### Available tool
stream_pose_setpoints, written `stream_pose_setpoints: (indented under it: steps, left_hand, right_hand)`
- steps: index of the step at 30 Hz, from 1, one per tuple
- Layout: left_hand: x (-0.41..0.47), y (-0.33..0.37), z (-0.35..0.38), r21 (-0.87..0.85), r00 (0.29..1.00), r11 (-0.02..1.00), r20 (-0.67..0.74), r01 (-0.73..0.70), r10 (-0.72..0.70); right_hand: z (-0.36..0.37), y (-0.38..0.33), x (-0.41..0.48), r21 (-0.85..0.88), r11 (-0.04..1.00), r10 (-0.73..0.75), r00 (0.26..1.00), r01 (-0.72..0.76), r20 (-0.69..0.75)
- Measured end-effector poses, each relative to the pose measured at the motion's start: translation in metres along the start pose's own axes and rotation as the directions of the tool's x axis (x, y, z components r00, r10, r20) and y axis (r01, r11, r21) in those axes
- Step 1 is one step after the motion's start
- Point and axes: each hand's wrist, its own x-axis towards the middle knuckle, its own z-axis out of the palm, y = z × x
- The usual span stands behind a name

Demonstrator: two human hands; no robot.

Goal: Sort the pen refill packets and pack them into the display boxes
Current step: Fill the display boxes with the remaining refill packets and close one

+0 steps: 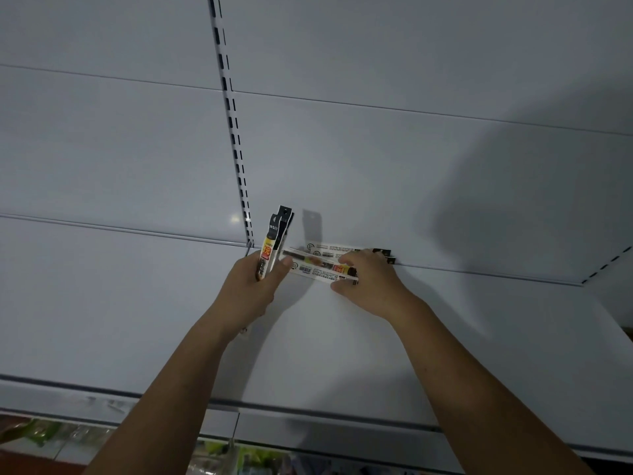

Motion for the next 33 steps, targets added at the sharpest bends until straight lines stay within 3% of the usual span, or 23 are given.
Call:
stream_pose_setpoints:
  steps: [6, 10, 13, 21, 25, 28, 33]
  left_hand:
    - [0.005, -0.012, -0.008, 0.086, 0.998, 0.996, -0.054, -0.015, 0.019]
    - [0.007, -0.017, -0.011, 0.103, 0.999, 0.994, -0.041, -0.027, 0.031]
    - [0.008, -0.017, -0.011, 0.128, 0.998, 0.991, -0.044, -0.041, 0.047]
    - [0.013, 0.000, -0.009, 0.214, 0.989, 0.971, -0.084, -0.103, 0.124]
    - [0.013, 0.018, 0.000, 0.202, 0.981, 0.961, 0.082, -0.189, 0.175]
    - [0.013, 0.023, 0.007, 0.237, 0.955, 0.943, 0.239, -0.233, 0.176]
    - [0.000, 0.030, 0.016, 0.144, 0.924, 0.977, 0.370, -0.158, 0.095]
  right_hand:
    - [0.005, 0.005, 0.007, 0.083, 0.995, 0.049, 0.998, -0.052, 0.037]
    - [-0.002, 0.005, 0.006, 0.019, 1.000, 0.018, 0.988, -0.021, 0.154]
    - [-0.008, 0.007, -0.001, 0.004, 1.000, -0.028, 0.988, 0.028, 0.151]
    - [-0.041, 0.003, -0.027, 0.212, 0.969, -0.161, 0.977, 0.129, 0.141]
    - [-0.059, -0.014, -0.035, 0.230, 0.956, -0.216, 0.966, 0.181, 0.141]
    - [-0.066, -0.022, -0.035, 0.274, 0.941, -0.225, 0.972, 0.199, 0.064]
    - [-0.063, -0.024, -0.032, 0.299, 0.924, -0.212, 0.971, 0.236, -0.112]
